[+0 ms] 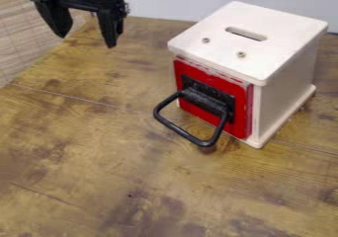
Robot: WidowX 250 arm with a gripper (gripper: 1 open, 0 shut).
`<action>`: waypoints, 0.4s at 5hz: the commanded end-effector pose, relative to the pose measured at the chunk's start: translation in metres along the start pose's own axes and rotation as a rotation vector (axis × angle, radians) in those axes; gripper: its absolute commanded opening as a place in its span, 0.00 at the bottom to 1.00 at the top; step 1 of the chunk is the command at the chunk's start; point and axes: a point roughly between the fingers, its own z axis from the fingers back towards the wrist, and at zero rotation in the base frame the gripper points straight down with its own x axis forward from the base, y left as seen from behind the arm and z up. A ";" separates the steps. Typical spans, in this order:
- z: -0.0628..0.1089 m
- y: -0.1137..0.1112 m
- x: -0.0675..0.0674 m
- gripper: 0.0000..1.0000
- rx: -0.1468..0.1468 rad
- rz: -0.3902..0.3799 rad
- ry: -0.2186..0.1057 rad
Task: Close the drawer
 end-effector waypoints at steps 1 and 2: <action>0.012 -0.001 0.002 1.00 -0.006 0.002 -0.041; 0.009 -0.003 -0.001 1.00 -0.010 0.003 -0.027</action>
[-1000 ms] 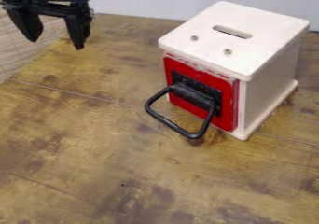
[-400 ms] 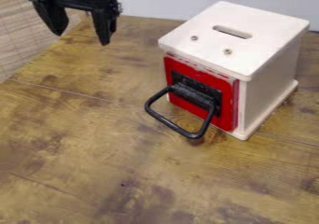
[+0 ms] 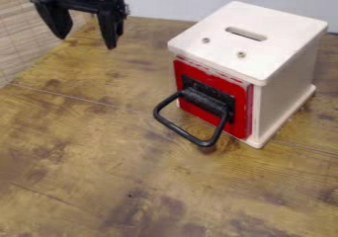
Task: Close the drawer
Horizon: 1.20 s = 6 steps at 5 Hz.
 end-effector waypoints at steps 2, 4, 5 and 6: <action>0.004 -0.009 -0.001 1.00 -0.019 -0.007 -0.016; -0.004 -0.016 -0.004 1.00 -0.031 -0.011 0.008; -0.008 -0.019 -0.006 1.00 -0.034 -0.011 0.021; -0.011 -0.021 -0.007 1.00 -0.037 -0.011 0.033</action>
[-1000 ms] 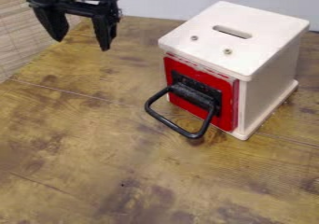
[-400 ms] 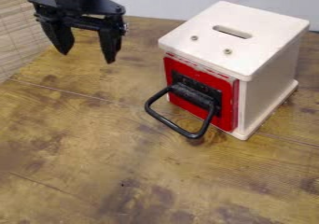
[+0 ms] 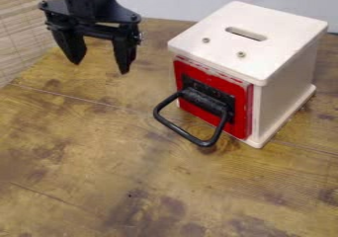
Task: Close the drawer
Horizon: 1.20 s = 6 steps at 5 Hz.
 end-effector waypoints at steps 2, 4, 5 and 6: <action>0.004 -0.010 -0.001 1.00 -0.018 -0.015 -0.014; -0.003 -0.014 -0.003 1.00 -0.024 -0.021 0.008; -0.007 -0.018 -0.004 1.00 -0.031 -0.031 0.015; -0.011 -0.023 -0.005 1.00 -0.039 -0.044 0.021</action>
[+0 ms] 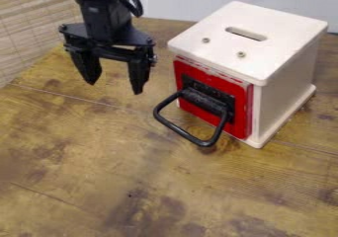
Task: Close the drawer
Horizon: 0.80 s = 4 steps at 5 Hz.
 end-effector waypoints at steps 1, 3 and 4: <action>0.008 -0.010 0.001 1.00 -0.015 -0.025 -0.032; 0.002 -0.025 -0.004 1.00 -0.050 -0.072 -0.040; -0.002 -0.030 -0.004 1.00 -0.063 -0.091 -0.042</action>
